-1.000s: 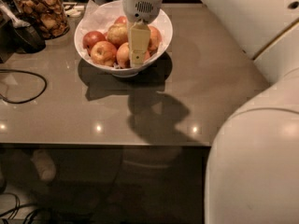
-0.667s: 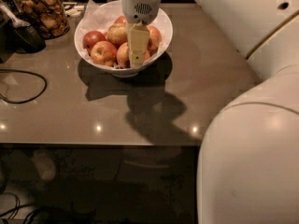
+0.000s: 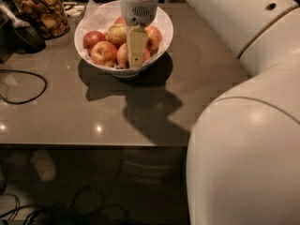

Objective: Pick apple from white bowl

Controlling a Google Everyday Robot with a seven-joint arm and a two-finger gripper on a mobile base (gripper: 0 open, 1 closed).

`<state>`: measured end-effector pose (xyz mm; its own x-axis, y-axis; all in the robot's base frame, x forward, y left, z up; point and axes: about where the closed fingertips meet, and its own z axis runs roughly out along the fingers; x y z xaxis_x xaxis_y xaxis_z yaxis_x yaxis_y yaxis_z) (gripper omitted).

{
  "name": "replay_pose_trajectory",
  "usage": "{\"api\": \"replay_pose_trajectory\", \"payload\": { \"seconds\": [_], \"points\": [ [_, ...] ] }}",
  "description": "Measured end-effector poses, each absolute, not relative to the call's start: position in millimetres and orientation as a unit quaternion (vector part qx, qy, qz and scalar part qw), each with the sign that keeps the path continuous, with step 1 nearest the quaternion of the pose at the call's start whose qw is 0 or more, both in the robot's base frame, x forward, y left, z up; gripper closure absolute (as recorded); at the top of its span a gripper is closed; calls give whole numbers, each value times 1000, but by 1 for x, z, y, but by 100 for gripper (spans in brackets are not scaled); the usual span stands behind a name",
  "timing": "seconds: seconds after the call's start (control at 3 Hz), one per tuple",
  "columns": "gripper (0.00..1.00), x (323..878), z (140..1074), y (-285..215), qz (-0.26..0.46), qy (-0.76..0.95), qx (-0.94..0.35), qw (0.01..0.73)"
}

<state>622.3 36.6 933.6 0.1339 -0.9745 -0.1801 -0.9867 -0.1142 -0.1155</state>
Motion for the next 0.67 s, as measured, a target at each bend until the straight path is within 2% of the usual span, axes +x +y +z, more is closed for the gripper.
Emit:
{"api": "replay_pose_trajectory", "payload": {
  "seconds": [0.67],
  "points": [
    [24, 621, 928, 41, 33, 655, -749, 95]
  ]
}}
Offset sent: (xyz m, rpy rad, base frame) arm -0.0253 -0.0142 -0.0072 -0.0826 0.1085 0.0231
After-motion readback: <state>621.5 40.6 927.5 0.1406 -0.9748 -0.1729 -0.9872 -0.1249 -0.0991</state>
